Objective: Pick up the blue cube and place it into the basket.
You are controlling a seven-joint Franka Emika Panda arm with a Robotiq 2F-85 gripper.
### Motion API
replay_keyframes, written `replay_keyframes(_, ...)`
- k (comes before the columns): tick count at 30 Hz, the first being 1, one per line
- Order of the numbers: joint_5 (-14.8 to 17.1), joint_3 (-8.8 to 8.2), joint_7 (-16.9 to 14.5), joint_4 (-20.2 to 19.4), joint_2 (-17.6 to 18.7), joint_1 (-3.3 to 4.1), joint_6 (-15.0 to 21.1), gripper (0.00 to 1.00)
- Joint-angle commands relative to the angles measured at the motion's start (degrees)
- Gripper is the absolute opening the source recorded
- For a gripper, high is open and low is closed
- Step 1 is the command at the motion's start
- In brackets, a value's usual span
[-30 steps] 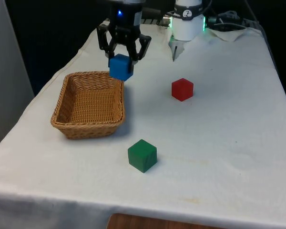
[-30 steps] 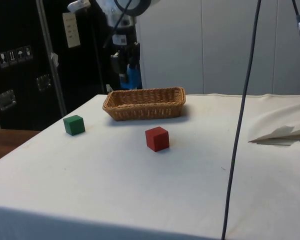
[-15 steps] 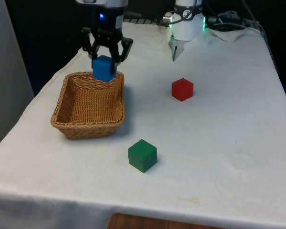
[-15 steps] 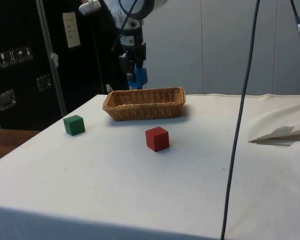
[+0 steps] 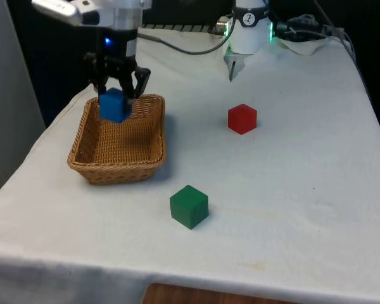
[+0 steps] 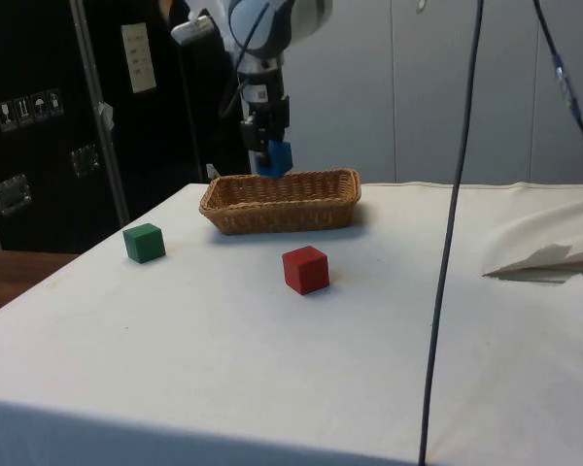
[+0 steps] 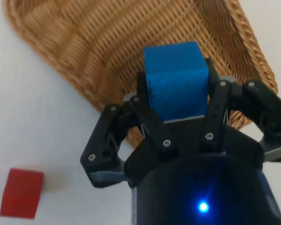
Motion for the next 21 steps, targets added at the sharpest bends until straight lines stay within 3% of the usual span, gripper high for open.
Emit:
replay_keyframes(1, 1.09, 0.34, -1.15, 0.69, 1.03, -0.74, 0.46, 0.03)
replay_keyframes(2, 1.60, 0.23, -1.49, 0.92, 1.55, -0.74, 0.57, 0.03)
replay_keyframes(3, 1.03, -0.40, -0.86, 0.80, 1.26, -0.11, 0.11, 0.03)
replay_keyframes(4, 2.12, 0.06, -1.89, 1.15, 2.06, -0.69, 0.74, 0.03)
replay_keyframes(10, 3.95, -0.17, -3.44, 1.72, 4.18, -0.63, 1.55, 0.03)
replay_keyframes(11, 3.38, -0.69, -2.81, 1.60, 3.90, -0.11, 0.97, 0.03)
replay_keyframes(12, 4.07, -0.11, -3.55, 1.78, 4.47, -0.69, 1.60, 0.03)
replay_keyframes(14, 4.30, -0.06, -3.78, 1.95, 5.04, -0.92, 1.83, 0.03)
replay_keyframes(18, 5.56, -0.23, -5.10, 2.52, 6.70, -1.09, 2.58, 0.03)
replay_keyframes(19, 5.16, -0.92, -4.58, 2.23, 6.59, -0.46, 2.41, 0.03)
replay_keyframes(20, 5.84, -0.34, -5.39, 2.64, 7.05, -1.09, 2.69, 0.03)
replay_keyframes(21, 6.13, -0.40, -5.61, 2.81, 7.39, -1.09, 2.75, 0.03)
